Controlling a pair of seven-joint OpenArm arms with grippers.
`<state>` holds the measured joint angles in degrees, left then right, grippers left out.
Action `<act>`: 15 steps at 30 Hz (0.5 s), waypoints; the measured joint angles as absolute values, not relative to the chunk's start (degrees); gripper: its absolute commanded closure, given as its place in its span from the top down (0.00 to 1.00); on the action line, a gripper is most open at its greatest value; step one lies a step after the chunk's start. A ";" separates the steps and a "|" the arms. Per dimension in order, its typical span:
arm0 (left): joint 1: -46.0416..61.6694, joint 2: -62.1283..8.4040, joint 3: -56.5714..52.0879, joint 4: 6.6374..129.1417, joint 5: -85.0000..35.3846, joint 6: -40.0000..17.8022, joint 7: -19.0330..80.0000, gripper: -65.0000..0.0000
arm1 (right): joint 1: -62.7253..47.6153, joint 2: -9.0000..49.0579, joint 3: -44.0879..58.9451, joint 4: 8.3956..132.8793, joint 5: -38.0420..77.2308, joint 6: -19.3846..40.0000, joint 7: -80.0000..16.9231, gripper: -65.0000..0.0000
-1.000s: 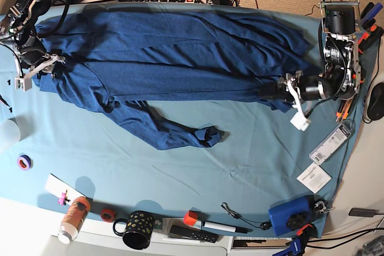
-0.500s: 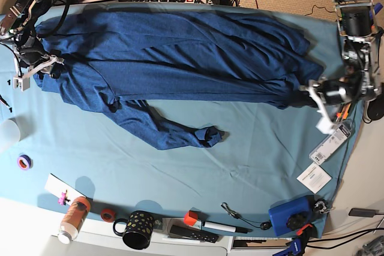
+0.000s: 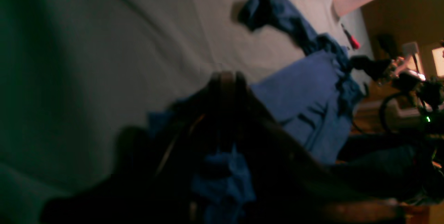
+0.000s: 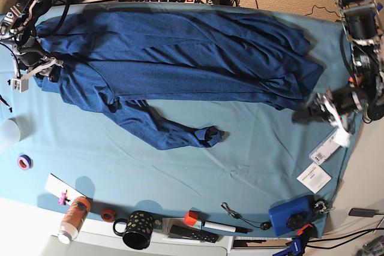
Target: Layout the t-shirt on the table in an organized manner, then fold the t-shirt properly
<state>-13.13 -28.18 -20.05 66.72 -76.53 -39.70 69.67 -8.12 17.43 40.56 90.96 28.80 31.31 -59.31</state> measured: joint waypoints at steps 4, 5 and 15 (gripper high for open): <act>-15.99 -32.08 -20.82 66.78 -76.58 -39.72 69.52 0.29 | -8.14 17.43 40.56 90.96 24.21 31.31 -59.40 0.52; -16.34 -32.99 -20.82 66.81 -76.58 -39.68 69.38 0.30 | -8.12 17.45 40.56 90.96 23.86 31.31 -59.37 0.55; -16.86 -37.34 -20.82 66.83 -75.61 -39.70 69.43 0.30 | -4.29 17.58 40.56 90.85 23.42 31.29 -56.69 0.56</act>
<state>-16.86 -37.34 -20.82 66.83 -75.61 -39.70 69.43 -4.29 17.58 40.56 90.85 23.42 31.29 -56.69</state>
